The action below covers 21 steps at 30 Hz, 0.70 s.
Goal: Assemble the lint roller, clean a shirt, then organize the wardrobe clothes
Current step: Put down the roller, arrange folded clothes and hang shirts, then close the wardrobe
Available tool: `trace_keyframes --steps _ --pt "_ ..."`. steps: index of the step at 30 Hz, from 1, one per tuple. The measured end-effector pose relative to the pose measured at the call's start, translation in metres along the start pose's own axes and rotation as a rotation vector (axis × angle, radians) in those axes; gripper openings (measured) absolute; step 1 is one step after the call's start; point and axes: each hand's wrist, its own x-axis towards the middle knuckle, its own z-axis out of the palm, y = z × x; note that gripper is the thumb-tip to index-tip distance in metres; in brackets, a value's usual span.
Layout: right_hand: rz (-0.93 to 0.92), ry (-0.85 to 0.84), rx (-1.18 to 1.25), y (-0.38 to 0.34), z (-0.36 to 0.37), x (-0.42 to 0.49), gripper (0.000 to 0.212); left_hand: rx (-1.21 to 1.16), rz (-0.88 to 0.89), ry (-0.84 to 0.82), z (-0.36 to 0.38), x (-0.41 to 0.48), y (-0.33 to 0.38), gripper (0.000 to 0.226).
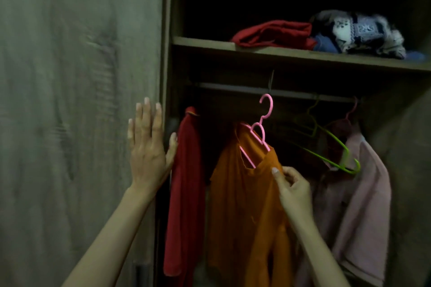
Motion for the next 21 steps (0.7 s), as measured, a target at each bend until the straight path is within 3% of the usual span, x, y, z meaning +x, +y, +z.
trace_keyframes --steps 13,21 --pt "0.035 0.106 -0.117 -0.007 0.084 0.077 0.018 -0.015 0.021 0.088 0.007 -0.002 -0.018 0.072" --pt "0.11 0.088 -0.139 -0.011 0.112 0.109 0.017 -0.02 0.023 0.104 0.008 -0.002 -0.019 0.072"
